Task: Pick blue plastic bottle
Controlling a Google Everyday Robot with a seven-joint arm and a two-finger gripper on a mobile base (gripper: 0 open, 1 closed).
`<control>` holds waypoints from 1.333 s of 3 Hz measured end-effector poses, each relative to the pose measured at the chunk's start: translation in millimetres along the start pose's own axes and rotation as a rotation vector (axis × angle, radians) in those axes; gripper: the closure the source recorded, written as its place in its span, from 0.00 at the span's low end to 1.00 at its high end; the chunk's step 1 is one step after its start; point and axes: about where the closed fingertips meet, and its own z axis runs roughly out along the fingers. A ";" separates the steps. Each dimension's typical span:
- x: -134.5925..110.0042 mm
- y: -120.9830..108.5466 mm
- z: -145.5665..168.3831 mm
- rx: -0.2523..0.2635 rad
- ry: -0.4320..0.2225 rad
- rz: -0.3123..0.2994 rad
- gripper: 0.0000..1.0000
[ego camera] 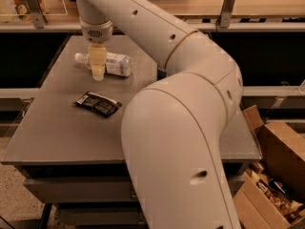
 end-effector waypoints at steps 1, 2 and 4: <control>-4.6 -12.2 14.0 -0.021 0.007 0.025 0.00; -8.7 -19.8 24.9 -0.032 0.003 0.045 0.00; -10.9 -22.8 38.3 -0.047 0.002 0.074 0.19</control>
Offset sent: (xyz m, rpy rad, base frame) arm 0.0309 0.0073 -0.0182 -0.0208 0.0932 -0.0670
